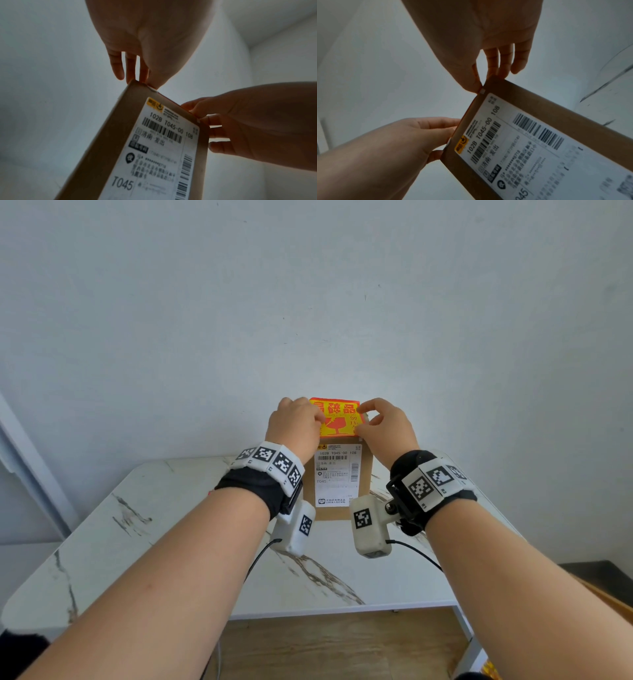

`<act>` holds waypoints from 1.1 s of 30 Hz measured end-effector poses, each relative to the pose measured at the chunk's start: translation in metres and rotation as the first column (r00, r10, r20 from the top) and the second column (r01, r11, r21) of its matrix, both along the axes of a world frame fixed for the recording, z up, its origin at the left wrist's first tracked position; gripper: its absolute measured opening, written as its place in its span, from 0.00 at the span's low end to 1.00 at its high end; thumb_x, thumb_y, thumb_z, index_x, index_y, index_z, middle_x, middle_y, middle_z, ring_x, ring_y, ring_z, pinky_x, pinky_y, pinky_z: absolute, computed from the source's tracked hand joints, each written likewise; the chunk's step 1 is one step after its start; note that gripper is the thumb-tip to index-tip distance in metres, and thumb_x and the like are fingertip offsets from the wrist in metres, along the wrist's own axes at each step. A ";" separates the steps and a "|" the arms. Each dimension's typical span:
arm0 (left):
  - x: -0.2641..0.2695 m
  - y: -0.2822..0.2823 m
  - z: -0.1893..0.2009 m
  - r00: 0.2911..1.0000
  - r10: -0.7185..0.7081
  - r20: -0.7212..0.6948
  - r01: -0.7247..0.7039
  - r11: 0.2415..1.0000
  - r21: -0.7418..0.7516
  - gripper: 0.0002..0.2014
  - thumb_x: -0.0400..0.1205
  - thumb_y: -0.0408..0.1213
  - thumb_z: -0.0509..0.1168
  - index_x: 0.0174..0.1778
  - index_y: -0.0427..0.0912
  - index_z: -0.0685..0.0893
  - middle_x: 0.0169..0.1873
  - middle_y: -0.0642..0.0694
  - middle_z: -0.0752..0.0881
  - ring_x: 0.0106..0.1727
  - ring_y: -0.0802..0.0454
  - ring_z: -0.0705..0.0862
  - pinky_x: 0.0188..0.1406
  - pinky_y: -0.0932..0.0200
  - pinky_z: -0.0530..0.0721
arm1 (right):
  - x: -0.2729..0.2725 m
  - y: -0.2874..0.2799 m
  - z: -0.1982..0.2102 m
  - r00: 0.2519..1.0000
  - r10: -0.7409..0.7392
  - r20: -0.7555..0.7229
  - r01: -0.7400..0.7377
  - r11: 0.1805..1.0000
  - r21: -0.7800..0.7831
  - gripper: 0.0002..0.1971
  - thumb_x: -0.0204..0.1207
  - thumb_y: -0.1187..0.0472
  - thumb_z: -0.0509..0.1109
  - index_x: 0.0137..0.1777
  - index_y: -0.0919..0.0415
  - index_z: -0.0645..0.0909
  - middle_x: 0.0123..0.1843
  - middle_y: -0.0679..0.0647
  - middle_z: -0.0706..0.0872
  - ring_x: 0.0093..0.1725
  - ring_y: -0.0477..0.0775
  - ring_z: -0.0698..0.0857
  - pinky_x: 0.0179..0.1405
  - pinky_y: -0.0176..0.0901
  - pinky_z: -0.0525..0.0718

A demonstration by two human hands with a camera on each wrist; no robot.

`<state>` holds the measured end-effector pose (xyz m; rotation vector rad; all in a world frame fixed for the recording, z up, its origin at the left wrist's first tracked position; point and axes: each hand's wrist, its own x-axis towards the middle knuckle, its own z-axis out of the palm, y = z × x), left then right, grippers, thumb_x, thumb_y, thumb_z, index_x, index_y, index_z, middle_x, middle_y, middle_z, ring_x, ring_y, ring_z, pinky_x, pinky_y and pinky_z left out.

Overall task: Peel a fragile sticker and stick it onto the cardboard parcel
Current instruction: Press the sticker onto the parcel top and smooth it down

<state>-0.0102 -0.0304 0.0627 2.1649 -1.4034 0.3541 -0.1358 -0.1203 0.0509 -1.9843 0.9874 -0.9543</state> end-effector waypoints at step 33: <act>0.013 -0.006 0.011 0.905 0.093 -0.416 -0.152 0.982 -0.111 0.08 0.78 0.37 0.67 0.50 0.43 0.88 0.49 0.46 0.90 0.54 0.47 0.85 0.52 0.58 0.80 | 0.021 0.002 0.005 0.996 -0.065 -0.053 0.072 0.987 0.144 0.25 0.68 0.53 0.57 0.65 0.53 0.82 0.65 0.61 0.81 0.61 0.65 0.84 0.62 0.62 0.84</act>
